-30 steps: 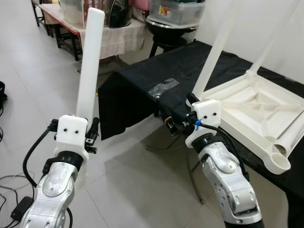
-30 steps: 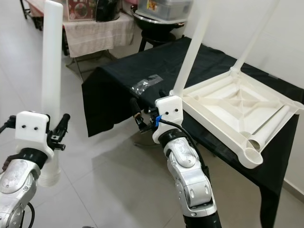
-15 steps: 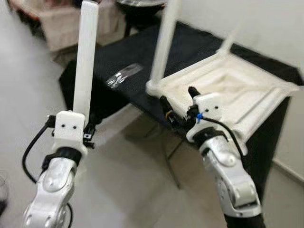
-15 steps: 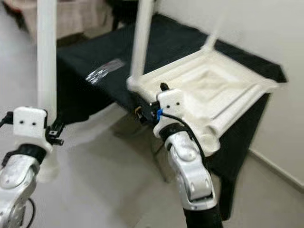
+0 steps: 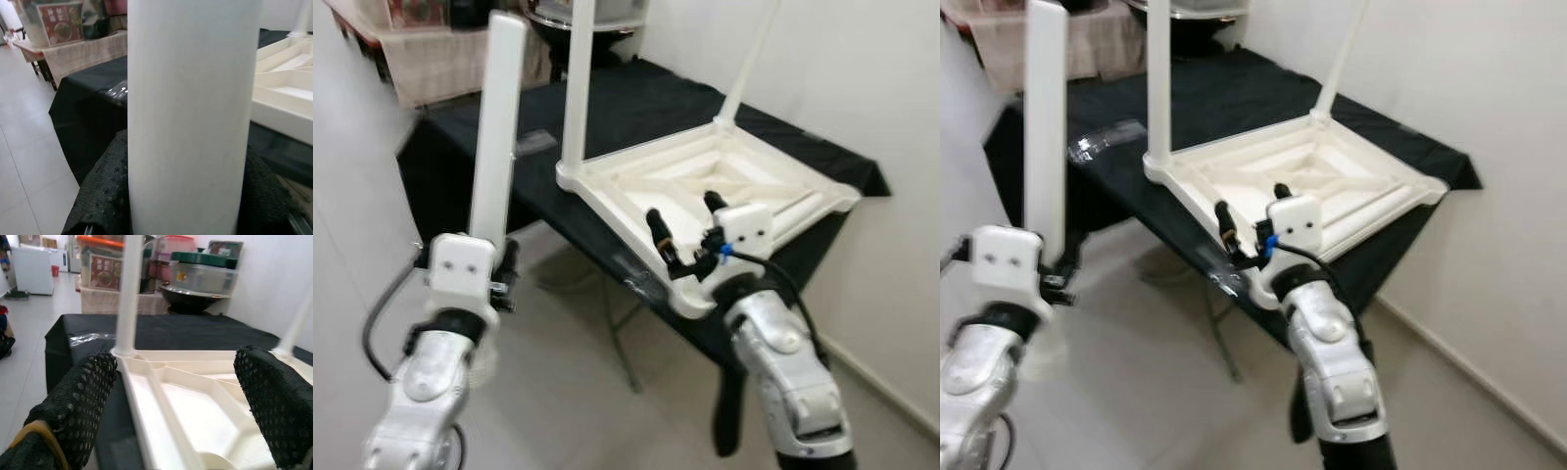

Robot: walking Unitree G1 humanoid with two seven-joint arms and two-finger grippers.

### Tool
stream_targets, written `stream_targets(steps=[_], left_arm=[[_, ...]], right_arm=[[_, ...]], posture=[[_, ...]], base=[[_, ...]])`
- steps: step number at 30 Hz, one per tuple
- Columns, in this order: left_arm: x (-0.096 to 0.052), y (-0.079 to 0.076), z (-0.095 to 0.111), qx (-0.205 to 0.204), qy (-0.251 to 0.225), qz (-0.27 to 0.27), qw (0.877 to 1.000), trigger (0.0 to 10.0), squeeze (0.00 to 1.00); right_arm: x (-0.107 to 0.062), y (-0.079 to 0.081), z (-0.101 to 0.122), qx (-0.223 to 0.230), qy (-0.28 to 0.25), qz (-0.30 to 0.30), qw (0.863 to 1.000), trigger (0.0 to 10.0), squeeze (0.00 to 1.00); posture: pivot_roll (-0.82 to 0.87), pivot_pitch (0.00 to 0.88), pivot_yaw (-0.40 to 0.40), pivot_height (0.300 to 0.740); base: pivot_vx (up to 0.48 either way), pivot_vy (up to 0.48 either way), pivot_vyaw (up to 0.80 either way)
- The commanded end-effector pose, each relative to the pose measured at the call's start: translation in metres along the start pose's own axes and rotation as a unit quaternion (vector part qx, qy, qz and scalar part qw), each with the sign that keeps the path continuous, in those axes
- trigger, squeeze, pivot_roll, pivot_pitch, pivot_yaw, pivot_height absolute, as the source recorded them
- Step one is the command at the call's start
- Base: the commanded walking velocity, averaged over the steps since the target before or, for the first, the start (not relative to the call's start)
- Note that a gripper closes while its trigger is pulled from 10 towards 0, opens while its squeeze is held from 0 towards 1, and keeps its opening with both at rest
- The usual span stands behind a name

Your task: Building children table

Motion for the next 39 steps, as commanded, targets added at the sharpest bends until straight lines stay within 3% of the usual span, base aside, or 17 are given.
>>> stream_targets(steps=[1,21,34,39], left_arm=[[-0.0004,-0.006,0.0032,0.002,-0.01,-0.012,1.0,10.0,0.0],[-0.0002,-0.0095,0.0016,-0.001,-0.01,-0.02,1.0,10.0,0.0],[0.0002,-0.0118,0.0018,-0.006,-0.011,-0.026,1.0,10.0,0.0],[0.0006,-0.0119,0.0023,-0.009,-0.011,-0.026,1.0,10.0,0.0]], right_arm=[[-0.0032,-0.0058,-0.0028,-0.003,0.006,-0.007,1.0,10.0,0.0],[-0.0047,-0.0041,-0.005,0.0,0.008,-0.001,1.0,10.0,0.0],[-0.0054,-0.0029,-0.0075,-0.001,0.012,0.005,1.0,10.0,0.0],[-0.0054,-0.0033,-0.007,-0.004,0.012,0.005,1.0,10.0,0.0]], posture=[[0.1,0.177,-0.128,0.74],[0.1,0.161,-0.125,0.74],[0.1,0.16,-0.123,0.74],[0.09,0.164,-0.123,0.74]], base=[[0.0,-0.48,0.0],[0.0,-0.447,0.0],[0.328,-0.343,0.0],[0.392,-0.274,0.8]])
Point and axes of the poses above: a point about 5 cm out from each wrist's last joint towards the gripper, its own x axis pointing out of the wrist towards the gripper, its own z axis along the axis of the wrist's last joint, y = z × x, the point moved 3 cm from there along x, pointing out of the wrist towards the gripper, and after that the axes turned 8 degrees about -x, right-handed, at the moved point
